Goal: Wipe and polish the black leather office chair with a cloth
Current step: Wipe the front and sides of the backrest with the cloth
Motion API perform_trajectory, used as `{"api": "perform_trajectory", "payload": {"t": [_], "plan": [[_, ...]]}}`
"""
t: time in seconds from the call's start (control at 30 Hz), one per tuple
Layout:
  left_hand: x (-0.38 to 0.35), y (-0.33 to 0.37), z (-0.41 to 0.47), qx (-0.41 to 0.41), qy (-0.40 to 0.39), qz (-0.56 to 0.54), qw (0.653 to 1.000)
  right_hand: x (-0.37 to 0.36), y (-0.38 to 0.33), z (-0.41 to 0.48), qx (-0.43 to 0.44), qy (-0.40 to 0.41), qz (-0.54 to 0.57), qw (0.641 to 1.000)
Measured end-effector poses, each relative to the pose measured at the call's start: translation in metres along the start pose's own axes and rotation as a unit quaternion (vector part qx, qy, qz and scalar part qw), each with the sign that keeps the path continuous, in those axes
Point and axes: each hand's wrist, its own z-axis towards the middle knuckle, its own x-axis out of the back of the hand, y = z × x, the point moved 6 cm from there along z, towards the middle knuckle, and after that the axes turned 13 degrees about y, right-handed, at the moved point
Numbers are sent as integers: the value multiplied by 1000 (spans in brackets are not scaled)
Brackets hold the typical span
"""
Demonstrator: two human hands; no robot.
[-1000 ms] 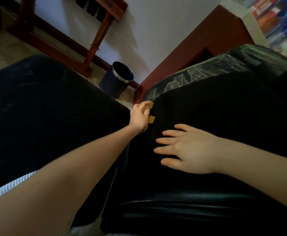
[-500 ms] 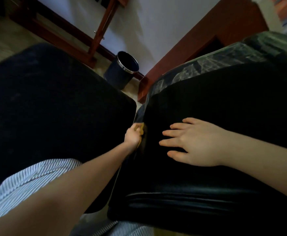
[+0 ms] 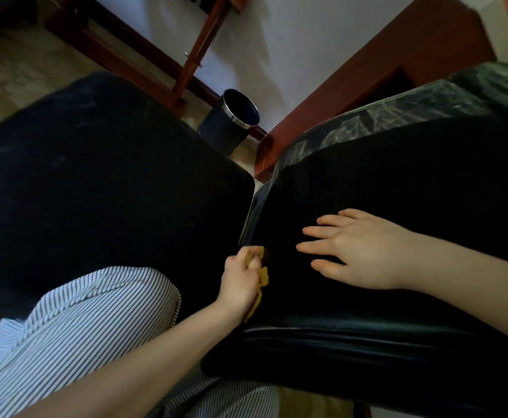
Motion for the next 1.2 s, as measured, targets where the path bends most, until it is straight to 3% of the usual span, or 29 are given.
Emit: {"api": "perform_trajectory", "payload": {"t": [0.13, 0.23, 0.4, 0.57, 0.77, 0.9, 1.07, 1.2], "plan": [[-17, 36, 16, -127, 9, 22, 992, -3, -1, 2, -4, 11, 9, 1000], [-25, 48, 33, -154, 10, 15, 988, -5, -2, 3, -3, 19, 13, 1000], [-18, 10, 44, -97, -9, 10, 995, -9, 1, 4, -7, 16, 14, 1000], [4, -88, 32, 53, -9, 91, 994, -9, -1, 6, -10, 21, 4, 1000], [14, -70, -11, 145, -53, -32, 987, -8, -4, 6, -13, 29, -4, 999], [16, -48, -13, 95, -64, -80, 990, -8, -8, 6, -10, 24, -5, 1000], [10, -42, 2, 139, -12, -155, 978, -1, -8, 14, 5, -6, -16, 1000], [7, -15, 28, 73, 53, -139, 986, 2, -17, 37, 38, 23, -26, 999]]}}
